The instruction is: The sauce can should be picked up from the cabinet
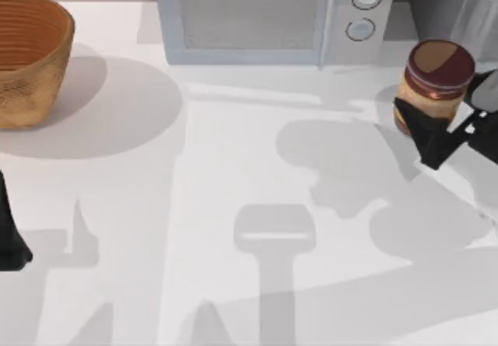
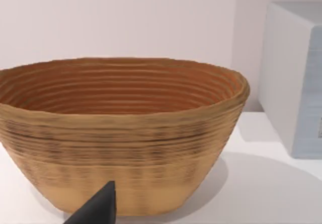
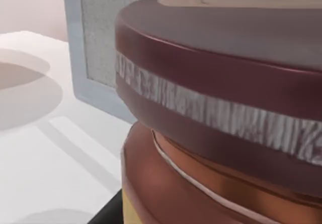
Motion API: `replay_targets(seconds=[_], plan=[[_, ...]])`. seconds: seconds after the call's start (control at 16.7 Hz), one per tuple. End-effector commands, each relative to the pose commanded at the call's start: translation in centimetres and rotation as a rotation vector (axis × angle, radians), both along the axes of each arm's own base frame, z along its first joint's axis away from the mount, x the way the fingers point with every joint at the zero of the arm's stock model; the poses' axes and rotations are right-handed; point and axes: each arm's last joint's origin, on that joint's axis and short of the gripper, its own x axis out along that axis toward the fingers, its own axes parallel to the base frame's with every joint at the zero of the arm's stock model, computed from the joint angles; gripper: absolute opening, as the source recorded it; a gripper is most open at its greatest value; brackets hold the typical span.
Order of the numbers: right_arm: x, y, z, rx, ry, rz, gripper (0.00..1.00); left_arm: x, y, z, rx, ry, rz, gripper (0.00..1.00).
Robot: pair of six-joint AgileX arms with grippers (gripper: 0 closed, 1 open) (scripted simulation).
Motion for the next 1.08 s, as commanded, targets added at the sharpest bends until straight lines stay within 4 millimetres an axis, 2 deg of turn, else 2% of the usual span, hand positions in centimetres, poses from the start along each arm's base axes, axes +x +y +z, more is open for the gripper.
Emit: replay_targets(seconds=[0.12,0.36,1.08], plan=[[0.55,0.64,-0.44,0.000,0.001,-0.001,0.00,0.00,0.00,0.00,0.000,0.000,0.000,1.00],[0.58,0.67,-0.46,0.000,0.001,-0.001,0.00,0.00,0.00,0.00,0.000,0.000,0.000,1.00],[0.58,0.67,-0.46,0.000,0.001,-0.001,0.90,0.00,0.00,0.00,0.000,0.000,0.000,1.00]])
